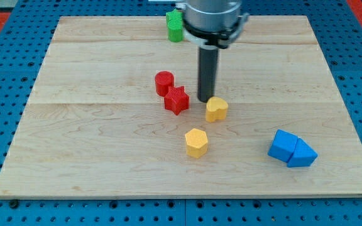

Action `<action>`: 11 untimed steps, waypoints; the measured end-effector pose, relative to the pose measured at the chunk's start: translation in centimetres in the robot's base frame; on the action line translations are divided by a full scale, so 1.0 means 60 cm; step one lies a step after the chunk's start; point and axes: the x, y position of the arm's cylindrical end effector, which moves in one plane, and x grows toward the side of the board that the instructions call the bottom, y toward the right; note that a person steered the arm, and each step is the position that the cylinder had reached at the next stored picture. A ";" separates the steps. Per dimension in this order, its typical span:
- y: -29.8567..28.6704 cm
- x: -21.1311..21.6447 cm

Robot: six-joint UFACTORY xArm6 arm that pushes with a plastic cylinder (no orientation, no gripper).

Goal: Slide the yellow heart along with the yellow hexagon towards bottom left

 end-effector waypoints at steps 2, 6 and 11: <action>-0.020 0.066; 0.091 0.148; -0.078 0.127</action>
